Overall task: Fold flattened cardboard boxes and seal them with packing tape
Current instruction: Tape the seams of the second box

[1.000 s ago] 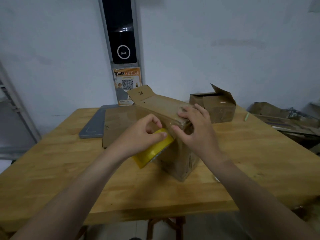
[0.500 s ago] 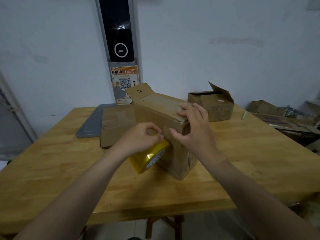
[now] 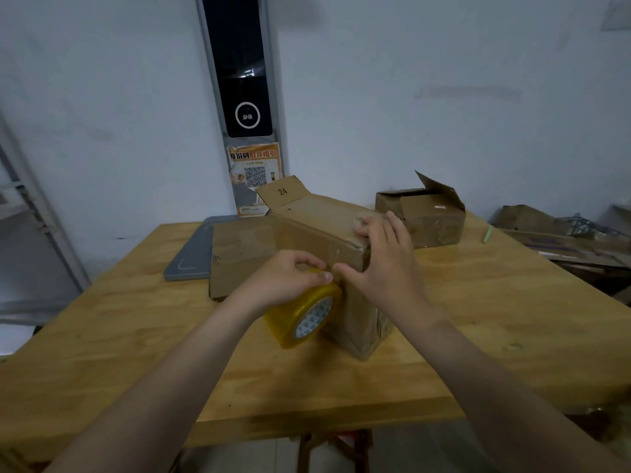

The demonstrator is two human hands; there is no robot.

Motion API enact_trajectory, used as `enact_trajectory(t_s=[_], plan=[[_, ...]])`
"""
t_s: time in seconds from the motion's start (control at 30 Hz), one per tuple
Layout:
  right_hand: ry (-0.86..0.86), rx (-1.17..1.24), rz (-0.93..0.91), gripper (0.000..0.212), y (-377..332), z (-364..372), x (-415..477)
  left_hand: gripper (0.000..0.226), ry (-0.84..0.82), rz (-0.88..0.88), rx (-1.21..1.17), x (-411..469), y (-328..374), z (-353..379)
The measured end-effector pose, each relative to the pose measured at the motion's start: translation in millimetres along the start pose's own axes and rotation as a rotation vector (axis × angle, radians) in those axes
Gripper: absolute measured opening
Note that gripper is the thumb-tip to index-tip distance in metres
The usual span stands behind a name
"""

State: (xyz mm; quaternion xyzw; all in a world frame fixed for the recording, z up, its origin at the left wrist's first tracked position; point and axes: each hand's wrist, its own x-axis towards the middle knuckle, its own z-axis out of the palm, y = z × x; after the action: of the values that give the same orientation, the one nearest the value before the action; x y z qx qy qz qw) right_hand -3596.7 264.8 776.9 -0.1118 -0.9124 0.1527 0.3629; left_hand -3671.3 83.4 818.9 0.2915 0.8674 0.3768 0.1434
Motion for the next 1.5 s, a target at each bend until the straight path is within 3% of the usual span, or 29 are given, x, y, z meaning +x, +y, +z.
enact_trajectory(t_s=[0.1,0.17,0.27,0.33,0.43,0.53,0.67,0.77,0.9,1.07,1.23,1.37,1.5], plan=[[-0.109,-0.029,0.043,0.066,-5.7,-12.9,2.2,0.034,0.017,-0.009,0.06,-1.2,2.9,4.2],[-0.106,0.096,0.069,0.063,-1.8,-24.8,-0.8,0.031,0.025,0.002,0.08,-1.6,3.6,7.4],[0.134,0.343,0.132,0.054,11.7,-41.3,-13.0,0.024,0.021,0.008,0.079,-0.3,5.4,8.1],[0.213,0.373,0.236,0.041,29.1,-48.9,-20.0,0.024,0.02,-0.003,0.076,1.3,6.7,7.2],[0.0,0.11,0.391,0.033,66.4,-51.9,-35.3,0.025,0.04,-0.018,0.087,3.9,7.2,7.7],[-0.212,-0.243,0.298,0.035,97.2,-44.3,-57.6,0.027,0.054,-0.026,0.078,5.1,7.5,10.5],[-0.576,-0.289,0.384,0.037,118.3,-34.2,-76.2,0.021,0.088,-0.017,0.071,4.7,8.9,13.6],[-0.678,-0.287,0.432,0.033,126.3,-26.3,-88.4,0.023,0.1,-0.016,0.074,3.5,8.8,14.6],[-0.613,-0.274,0.446,0.046,134.7,-12.3,-102.5,0.025,0.1,-0.016,0.082,3.4,8.2,14.1],[-0.537,-0.151,0.545,0.04,137.6,-16.2,-106.7,0.028,0.106,-0.022,0.111,2.9,8.7,12.2],[-0.273,0.242,0.678,0.016,123.7,-29.2,-95.6,0.03,0.093,-0.018,0.109,2.7,10.6,10.6],[-0.066,0.806,0.817,0.012,100.2,-48.3,-72.6,0.031,0.085,-0.015,0.129,4.6,13.8,9.0],[-0.052,0.894,0.737,0.017,82.9,-62.3,-56.1,0.029,0.086,-0.016,0.126,5.2,15.2,9.5]])
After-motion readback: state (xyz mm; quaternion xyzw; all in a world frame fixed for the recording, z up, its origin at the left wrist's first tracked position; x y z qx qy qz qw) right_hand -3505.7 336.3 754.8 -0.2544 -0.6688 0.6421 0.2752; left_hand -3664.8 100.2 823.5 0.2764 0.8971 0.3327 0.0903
